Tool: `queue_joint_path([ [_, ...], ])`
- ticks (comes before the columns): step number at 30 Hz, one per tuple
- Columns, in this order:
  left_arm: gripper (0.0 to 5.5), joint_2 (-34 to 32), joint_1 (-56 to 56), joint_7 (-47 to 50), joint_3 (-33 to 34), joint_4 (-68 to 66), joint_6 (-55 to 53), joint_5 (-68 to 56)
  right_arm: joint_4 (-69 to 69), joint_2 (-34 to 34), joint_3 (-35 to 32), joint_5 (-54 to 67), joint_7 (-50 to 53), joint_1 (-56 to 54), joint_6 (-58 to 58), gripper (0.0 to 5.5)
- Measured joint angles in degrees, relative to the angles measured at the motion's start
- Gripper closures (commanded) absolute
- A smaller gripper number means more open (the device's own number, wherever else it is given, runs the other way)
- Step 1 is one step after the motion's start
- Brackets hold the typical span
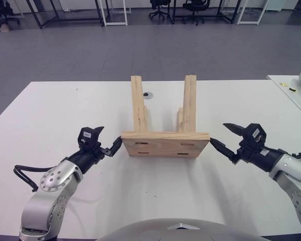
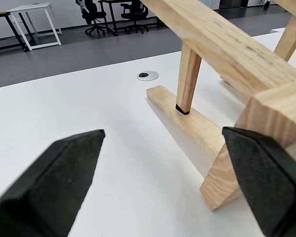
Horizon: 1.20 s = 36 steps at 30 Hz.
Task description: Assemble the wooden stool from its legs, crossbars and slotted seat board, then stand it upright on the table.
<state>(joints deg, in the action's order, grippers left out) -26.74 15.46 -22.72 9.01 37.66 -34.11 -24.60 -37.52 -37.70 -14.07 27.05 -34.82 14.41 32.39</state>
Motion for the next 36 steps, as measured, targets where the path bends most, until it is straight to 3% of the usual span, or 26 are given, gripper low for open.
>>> queue_joint_path([
  [3, 1.09, -2.5, -0.1, -4.8, 1.7, -3.8, 4.4, 0.1, 2.5, -1.2, -0.5, -1.0, -2.2, 0.1, -2.4, 1.57],
  [6, 1.09, -9.6, 1.8, -11.8, 8.1, -13.7, 9.7, 2.3, 5.7, -5.4, -3.6, -2.4, -7.1, 4.2, -3.3, 1.57],
  [8, 1.09, -12.4, 3.0, -19.6, 8.6, -16.4, 11.2, 0.3, 5.9, -7.5, -2.6, -1.8, -12.0, 5.7, -3.4, 1.57],
  [11, 1.6, -13.6, 0.5, -30.6, 3.5, -16.3, 10.1, -5.9, 9.2, -7.7, 3.0, 1.1, -17.4, 1.2, -3.3, 1.57],
  [17, 2.57, -9.6, -17.2, -36.7, -8.3, -25.1, 11.4, -4.9, 22.9, -6.0, 18.8, -6.6, -24.5, -14.7, -9.6, 2.62],
  [23, 3.41, -12.5, -16.1, -44.0, -10.4, -24.0, 12.3, -5.1, 23.5, -9.0, 19.3, -4.3, -32.0, -16.2, -8.9, 3.75],
  [27, 3.57, -15.1, -17.8, -49.1, -10.5, -26.9, 14.4, -5.1, 23.9, -9.6, 19.2, -2.0, -36.8, -18.6, -6.3, 3.9],
  [31, 3.73, -18.8, -23.8, -51.1, -7.9, -24.0, 3.2, -14.2, 21.9, -13.1, 15.2, 8.8, -40.3, -22.7, 5.2, 3.96],
  [36, 3.82, -24.5, -34.5, -47.0, -5.4, -28.5, -15.6, -36.9, 26.0, -18.7, 11.6, 29.6, -40.8, -32.4, 21.3, 4.09],
])
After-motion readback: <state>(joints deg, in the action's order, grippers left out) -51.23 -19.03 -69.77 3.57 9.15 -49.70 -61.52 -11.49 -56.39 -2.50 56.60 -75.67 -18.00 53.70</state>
